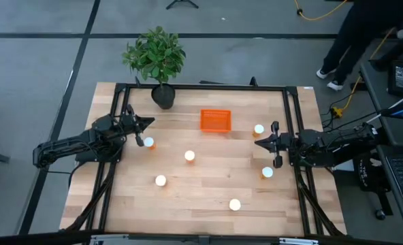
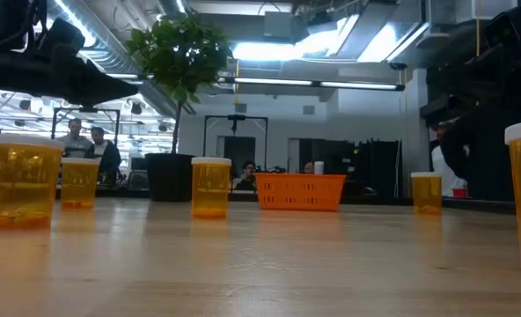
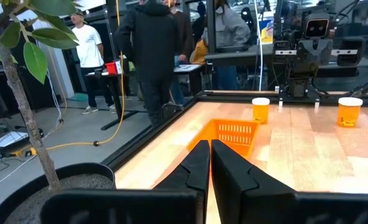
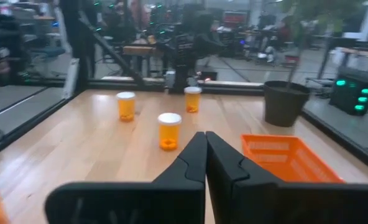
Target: Pick and place pill bottles into a basket
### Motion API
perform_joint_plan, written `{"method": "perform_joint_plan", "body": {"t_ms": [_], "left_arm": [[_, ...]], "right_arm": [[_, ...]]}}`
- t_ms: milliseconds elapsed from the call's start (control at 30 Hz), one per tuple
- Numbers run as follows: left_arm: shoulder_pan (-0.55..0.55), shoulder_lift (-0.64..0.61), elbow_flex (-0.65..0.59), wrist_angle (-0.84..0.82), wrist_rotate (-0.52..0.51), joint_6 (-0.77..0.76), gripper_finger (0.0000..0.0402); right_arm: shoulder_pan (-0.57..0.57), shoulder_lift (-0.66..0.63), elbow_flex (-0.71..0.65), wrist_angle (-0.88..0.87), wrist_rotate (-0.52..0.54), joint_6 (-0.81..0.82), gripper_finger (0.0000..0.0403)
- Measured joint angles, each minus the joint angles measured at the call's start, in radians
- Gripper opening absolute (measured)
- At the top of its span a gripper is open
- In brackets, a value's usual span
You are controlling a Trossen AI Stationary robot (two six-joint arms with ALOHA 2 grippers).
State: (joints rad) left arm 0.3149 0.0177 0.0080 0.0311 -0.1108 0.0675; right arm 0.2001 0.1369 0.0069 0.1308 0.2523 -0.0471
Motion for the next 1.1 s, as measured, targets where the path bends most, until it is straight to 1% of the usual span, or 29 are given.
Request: {"method": "perform_joint_plan", "body": {"t_ms": [67, 233, 333, 400, 467, 567, 633, 700, 900, 1100], "left_arm": [[0.0, 0.0, 0.0, 0.003, 0.0, -0.022, 0.0012], [0.0, 0.0, 0.0, -0.004, 0.0, -0.109, 0.0011], [0.0, 0.0, 0.0, -0.004, 0.008, -0.112, 0.0012], [0.0, 0.0, 0.0, 0.002, 0.01, -0.08, 0.0012], [0.0, 0.0, 0.0, -0.003, 0.04, -0.065, 0.0011], [0.0, 0.002, 0.0, -0.012, 0.142, -0.065, 0.0006], [-0.001, 0.006, 0.0, -0.002, 0.205, -0.065, 0.0003], [-0.001, 0.006, 0.0, 0.002, 0.228, -0.065, 0.0002], [-0.001, 0.006, 0.0, 0.003, 0.236, -0.065, 0.0007], [-0.001, 0.006, 0.0, 0.003, 0.236, -0.063, 0.0003]], "right_arm": [[0.0, 0.0, 0.0, 0.003, 0.036, 0.0, 0.0004], [0.0, 0.0, 0.0, 0.003, 0.043, 0.006, 0.0004], [0.0, 0.0, 0.0, 0.003, 0.043, 0.015, 0.0004], [0.0, 0.0, 0.0, 0.003, 0.043, 0.016, 0.0004], [0.0, 0.0, 0.0, 0.003, 0.044, 0.016, 0.0004], [-0.009, 0.0, 0.0, 0.003, 0.049, 0.017, 0.0004], [-0.019, 0.0, 0.0, 0.002, 0.073, 0.024, 0.0004], [-0.031, 0.0, 0.0, 0.0, 0.095, 0.038, 0.0004], [-0.066, 0.0, 0.0, -0.002, 0.104, 0.038, 0.0004], [-0.105, 0.006, 0.0, -0.018, 0.108, 0.071, 0.0004]]}}
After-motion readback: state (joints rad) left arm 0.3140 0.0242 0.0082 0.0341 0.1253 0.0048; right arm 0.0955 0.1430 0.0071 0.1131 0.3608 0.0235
